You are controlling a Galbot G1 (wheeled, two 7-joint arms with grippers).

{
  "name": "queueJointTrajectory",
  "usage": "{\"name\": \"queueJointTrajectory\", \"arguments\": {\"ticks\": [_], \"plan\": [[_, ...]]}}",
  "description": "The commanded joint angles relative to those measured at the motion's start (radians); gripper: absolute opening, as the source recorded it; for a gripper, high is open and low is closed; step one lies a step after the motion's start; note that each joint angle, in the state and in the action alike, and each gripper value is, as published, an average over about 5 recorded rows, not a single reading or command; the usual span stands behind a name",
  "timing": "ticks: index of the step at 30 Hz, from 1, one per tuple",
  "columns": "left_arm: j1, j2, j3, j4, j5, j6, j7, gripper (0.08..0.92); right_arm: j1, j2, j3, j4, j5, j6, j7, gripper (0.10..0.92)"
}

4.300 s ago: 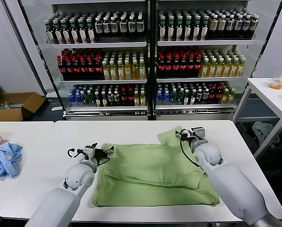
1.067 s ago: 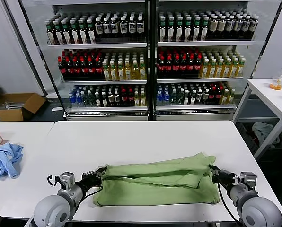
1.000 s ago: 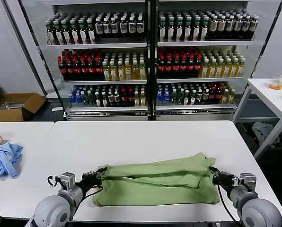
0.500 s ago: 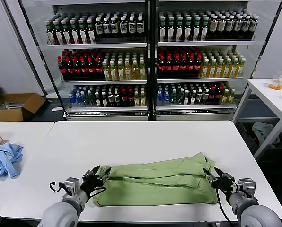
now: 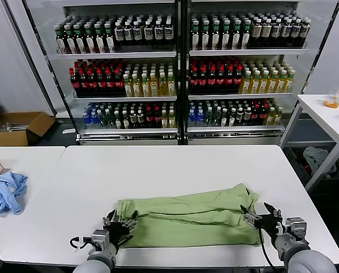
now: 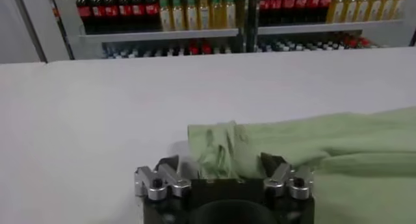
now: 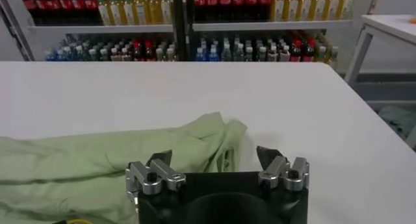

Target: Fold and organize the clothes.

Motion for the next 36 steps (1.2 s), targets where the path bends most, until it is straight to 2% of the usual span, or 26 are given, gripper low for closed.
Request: {"name": "queueJointTrajectory", "arguments": {"ticks": [1, 7, 12, 20, 23, 30, 33, 36], "plan": [[0.040, -0.054, 0.003, -0.010, 0.057, -0.014, -0.005, 0.670, -0.003, 0.001, -0.001, 0.005, -0.008, 0.007, 0.001, 0.823], [0.053, -0.042, -0.021, -0.023, 0.013, -0.016, 0.039, 0.497, -0.003, -0.003, 0.000, 0.005, -0.008, 0.018, 0.004, 0.823], [0.061, -0.002, -0.080, -0.034, -0.013, -0.019, 0.066, 0.350, -0.003, -0.007, 0.003, 0.008, -0.008, 0.023, 0.005, 0.823], [0.099, 0.151, -0.299, -0.026, -0.119, -0.022, 0.098, 0.141, -0.001, -0.010, 0.008, 0.017, -0.005, 0.030, 0.005, 0.823], [0.108, 0.214, -0.400, -0.009, -0.168, -0.021, 0.112, 0.105, 0.000, -0.011, 0.009, 0.021, -0.005, 0.033, 0.003, 0.823], [0.071, 0.307, -0.599, 0.031, -0.337, 0.001, 0.133, 0.102, 0.001, -0.011, 0.004, 0.029, -0.007, 0.039, 0.000, 0.823], [0.064, 0.305, -0.637, -0.022, -0.502, 0.033, 0.141, 0.102, -0.001, -0.013, -0.001, 0.034, -0.008, 0.041, -0.002, 0.823], [0.070, 0.261, -0.611, -0.120, -0.679, 0.061, 0.151, 0.102, -0.002, -0.017, -0.008, 0.038, -0.014, 0.043, -0.005, 0.823]]}}
